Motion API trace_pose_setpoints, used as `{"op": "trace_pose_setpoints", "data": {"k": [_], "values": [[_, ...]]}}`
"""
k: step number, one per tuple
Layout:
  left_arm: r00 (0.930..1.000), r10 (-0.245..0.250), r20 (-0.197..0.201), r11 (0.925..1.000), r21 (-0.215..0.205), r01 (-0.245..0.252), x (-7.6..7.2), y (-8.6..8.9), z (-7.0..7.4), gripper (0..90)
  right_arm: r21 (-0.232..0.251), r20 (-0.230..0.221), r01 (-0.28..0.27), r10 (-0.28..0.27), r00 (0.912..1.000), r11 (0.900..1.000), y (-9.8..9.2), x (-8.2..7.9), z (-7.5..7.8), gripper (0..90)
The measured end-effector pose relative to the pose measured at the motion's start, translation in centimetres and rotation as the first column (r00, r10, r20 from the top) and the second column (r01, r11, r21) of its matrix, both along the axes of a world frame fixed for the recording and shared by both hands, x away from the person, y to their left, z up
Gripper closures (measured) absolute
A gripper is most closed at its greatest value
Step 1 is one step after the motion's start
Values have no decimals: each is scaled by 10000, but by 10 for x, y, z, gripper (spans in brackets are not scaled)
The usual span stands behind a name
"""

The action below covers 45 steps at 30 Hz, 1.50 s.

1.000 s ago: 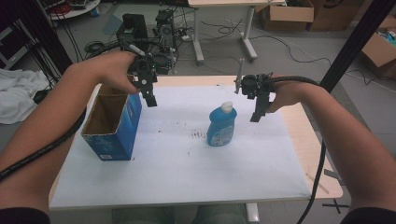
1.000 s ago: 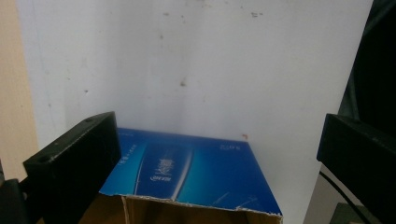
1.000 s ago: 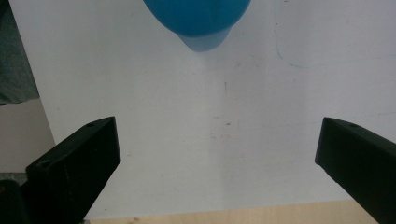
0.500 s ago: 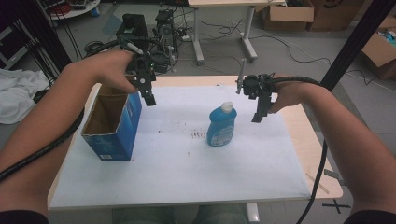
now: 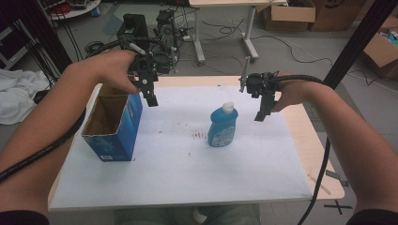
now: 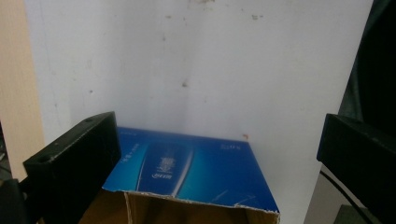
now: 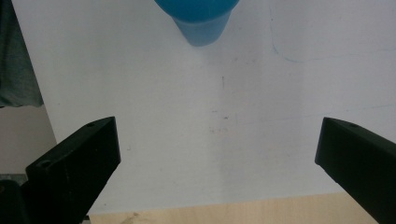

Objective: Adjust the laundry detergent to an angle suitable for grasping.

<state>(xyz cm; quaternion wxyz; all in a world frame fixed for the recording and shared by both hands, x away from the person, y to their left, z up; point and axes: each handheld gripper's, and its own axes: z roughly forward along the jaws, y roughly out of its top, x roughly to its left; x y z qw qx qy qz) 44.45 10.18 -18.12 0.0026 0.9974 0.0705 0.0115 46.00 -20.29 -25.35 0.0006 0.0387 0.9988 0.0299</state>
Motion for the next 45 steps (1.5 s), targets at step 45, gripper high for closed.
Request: {"op": "trace_pose_setpoints", "data": {"k": [45], "values": [[9994,348,22,9993,-137,-348,-3,12,-4,1,195,199,-1895,1891,9818,9817,55,-9,20,0]]}}
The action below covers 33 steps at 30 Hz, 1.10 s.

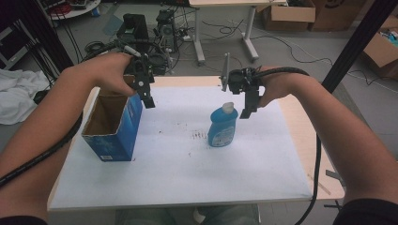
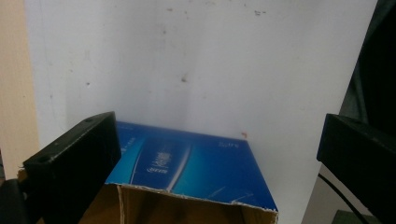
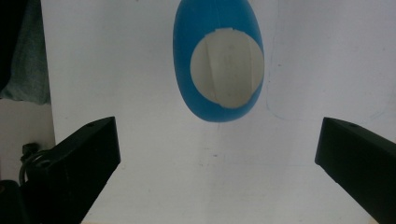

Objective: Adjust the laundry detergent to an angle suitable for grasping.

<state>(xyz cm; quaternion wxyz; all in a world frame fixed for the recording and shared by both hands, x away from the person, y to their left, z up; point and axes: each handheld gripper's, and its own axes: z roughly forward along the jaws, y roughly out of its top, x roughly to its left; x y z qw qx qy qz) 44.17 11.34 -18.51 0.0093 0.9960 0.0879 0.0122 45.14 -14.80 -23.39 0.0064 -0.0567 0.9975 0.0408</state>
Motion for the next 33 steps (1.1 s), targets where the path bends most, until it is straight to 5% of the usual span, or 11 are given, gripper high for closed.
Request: {"op": "trace_pose_setpoints", "data": {"k": [22,33], "values": [[10000,36,-25,10000,22,-36,-1,0,-1,1,-272,6,-750,751,9972,9968,28,0,-21,0],[10000,0,-58,10000,10,0,-2,0,-4,1,-504,-105,-902,898,9959,9946,38,1,-44,0]]}}
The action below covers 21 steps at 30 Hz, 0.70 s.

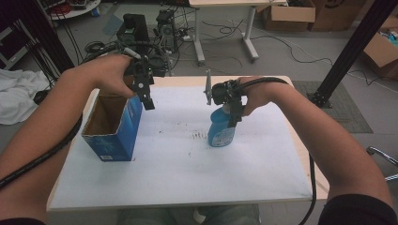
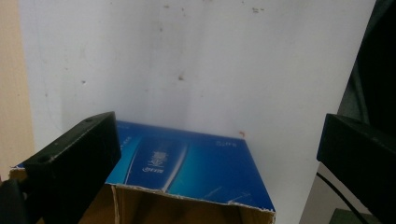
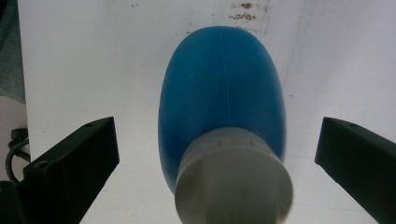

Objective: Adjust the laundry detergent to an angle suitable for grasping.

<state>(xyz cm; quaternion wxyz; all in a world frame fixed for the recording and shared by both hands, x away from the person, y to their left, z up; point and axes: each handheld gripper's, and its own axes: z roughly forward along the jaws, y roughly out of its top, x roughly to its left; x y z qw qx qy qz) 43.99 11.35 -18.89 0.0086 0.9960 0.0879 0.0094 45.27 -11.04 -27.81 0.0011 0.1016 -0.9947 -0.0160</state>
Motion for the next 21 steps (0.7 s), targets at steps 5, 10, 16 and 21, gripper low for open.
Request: {"op": "trace_pose_setpoints", "data": {"k": [5,10,16,21], "values": [[10000,22,-44,10000,-6,-22,1,1,-3,1,-35,-93,17,-18,10000,10000,0,1,-9,0],[10000,39,-46,10000,-5,-39,2,1,-4,1,-79,-90,-43,43,10000,10000,-1,2,-10,0],[10000,35,-87,10000,-38,-36,3,0,-5,1,78,-81,-112,112,9999,9999,-2,2,-13,0],[10000,18,-84,10000,-21,-19,3,0,-5,1,142,-3,-210,210,9998,9997,-2,2,-12,18]]}}
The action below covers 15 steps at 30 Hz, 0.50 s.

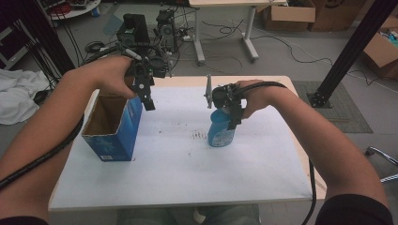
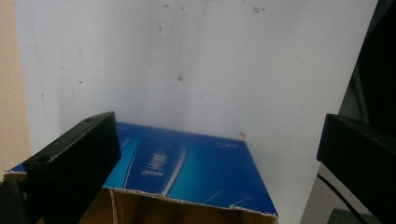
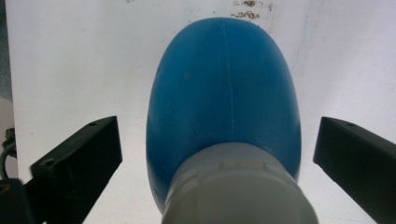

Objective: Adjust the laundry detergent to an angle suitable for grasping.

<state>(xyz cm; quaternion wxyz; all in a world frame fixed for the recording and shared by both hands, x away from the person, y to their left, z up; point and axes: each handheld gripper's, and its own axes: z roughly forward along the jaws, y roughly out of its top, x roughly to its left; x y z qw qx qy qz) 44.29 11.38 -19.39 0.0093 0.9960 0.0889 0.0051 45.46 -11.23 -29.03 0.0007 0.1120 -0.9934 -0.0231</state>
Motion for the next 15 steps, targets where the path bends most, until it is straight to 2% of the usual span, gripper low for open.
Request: {"op": "trace_pose_setpoints", "data": {"k": [8,15], "values": [[10000,56,11,10000,0,-56,0,3,-2,1,-135,71,-145,146,9999,9998,2,0,-2,56],[10000,39,19,10000,-10,-39,1,4,-2,1,-259,-62,-248,246,9997,9994,6,-1,-4,102]]}}
